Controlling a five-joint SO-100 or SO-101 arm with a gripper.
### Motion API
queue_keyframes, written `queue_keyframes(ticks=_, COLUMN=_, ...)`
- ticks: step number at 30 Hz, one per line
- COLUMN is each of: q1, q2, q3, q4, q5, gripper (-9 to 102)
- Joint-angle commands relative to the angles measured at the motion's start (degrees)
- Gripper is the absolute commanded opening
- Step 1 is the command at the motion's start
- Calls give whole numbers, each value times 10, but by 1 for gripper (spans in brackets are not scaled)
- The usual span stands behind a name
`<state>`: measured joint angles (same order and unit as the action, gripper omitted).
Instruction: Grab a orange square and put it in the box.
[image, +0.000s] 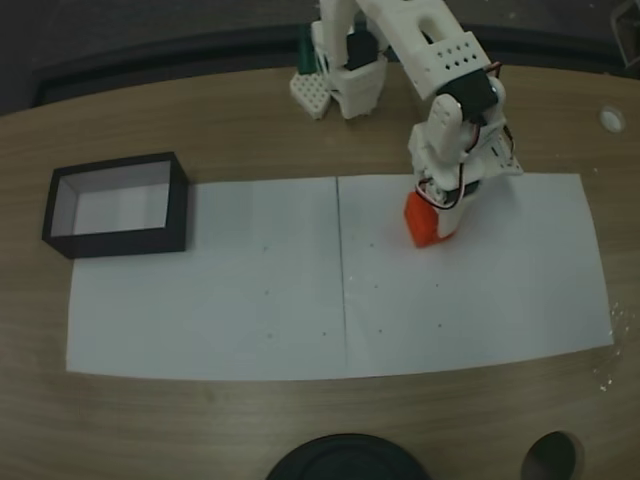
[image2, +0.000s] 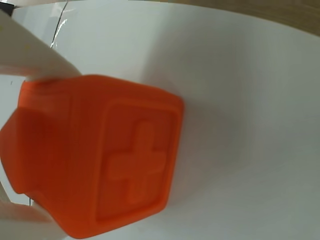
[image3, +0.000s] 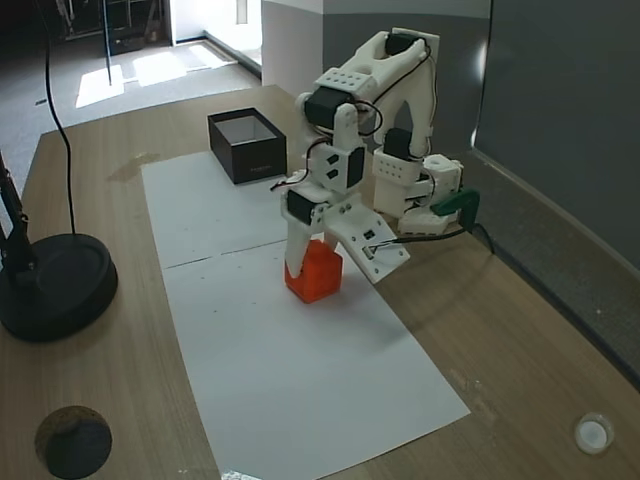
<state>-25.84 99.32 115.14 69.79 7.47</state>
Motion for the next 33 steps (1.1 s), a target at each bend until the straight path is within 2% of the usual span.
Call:
queue_keyframes(ticks=1, q1=1, q2=11, q3=-14, q4=4, q5=-3, gripper=15)
queue_keyframes(ticks=4, q1=25, q2=11, q3=-36, q4=10, q5=-3, gripper=14)
queue_keyframes(ticks=8, q1=123, q2=12, q3=-110, q4=19, q5=-3, gripper=14)
queue_keyframes(ticks=18, q1=490, q2=11, q3=-512, q4=194, q5=-109, gripper=14)
queue_keyframes(ticks=21, q1=605, q2=7, q3=-600, q4=220, q5=-141, gripper=15)
queue_keyframes(ticks=26, q1=752, q2=1, q3=-629, q4=203, q5=-200, gripper=15)
queue_keyframes(ticks=33, q1=840, q2=-62, q3=-629, q4=194, q5=-215, gripper=14)
